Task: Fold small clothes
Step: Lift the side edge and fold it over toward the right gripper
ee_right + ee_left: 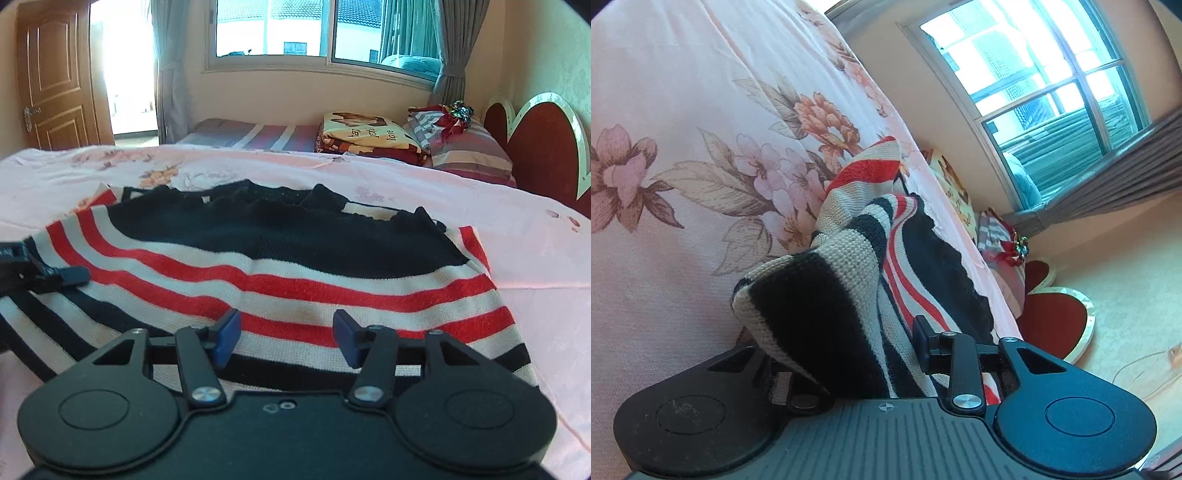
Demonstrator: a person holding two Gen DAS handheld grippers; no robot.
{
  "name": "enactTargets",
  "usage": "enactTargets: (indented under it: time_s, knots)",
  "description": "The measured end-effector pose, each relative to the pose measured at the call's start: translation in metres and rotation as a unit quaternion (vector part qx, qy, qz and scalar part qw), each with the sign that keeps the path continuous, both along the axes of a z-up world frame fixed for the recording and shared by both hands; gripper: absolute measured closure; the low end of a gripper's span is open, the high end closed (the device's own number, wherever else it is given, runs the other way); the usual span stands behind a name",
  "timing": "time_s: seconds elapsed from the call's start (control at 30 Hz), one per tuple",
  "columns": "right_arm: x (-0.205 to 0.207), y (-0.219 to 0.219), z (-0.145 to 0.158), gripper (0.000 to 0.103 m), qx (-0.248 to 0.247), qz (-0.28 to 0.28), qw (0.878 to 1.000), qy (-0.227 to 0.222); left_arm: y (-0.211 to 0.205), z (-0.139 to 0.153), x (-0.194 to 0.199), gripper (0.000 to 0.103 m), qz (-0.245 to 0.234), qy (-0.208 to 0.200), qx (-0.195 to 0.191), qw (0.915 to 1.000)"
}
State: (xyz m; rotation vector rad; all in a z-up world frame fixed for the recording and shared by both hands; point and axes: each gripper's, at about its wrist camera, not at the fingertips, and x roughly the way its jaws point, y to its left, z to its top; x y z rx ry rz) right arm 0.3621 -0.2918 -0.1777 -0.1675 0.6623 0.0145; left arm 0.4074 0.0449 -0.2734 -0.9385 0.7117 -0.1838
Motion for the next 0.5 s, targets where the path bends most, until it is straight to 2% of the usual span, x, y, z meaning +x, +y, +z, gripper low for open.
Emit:
enactTargets:
  time_s: [0.07,0.13,0.23,0.3,0.4,0.5]
  knots:
    - [-0.005,0.002,-0.006,0.048,-0.015,0.008,1.0,-0.021,-0.004,0.013,0.0,0.083,-0.016,-0.025,0.023,0.9993]
    - [-0.005,0.0,-0.006,0.048,-0.009,0.005,1.0,-0.02,-0.011,0.032,0.0,0.083,-0.04,-0.059,0.049,0.9962]
    - [-0.004,-0.004,-0.001,0.048,0.002,0.009,1.0,-0.015,-0.034,0.069,0.002,0.083,-0.087,-0.12,0.079,0.9858]
    - [-0.006,-0.014,0.008,0.049,0.036,0.004,0.999,-0.015,-0.06,0.092,0.008,0.083,-0.136,-0.157,0.097,0.9735]
    - [-0.024,-0.041,0.024,0.048,0.079,-0.031,0.996,-0.041,-0.114,0.114,0.014,0.083,-0.218,-0.198,0.122,0.9479]
    - [-0.043,-0.074,0.031,0.048,0.088,-0.057,0.994,-0.039,-0.17,0.112,0.014,0.083,-0.293,-0.203,0.134,0.9244]
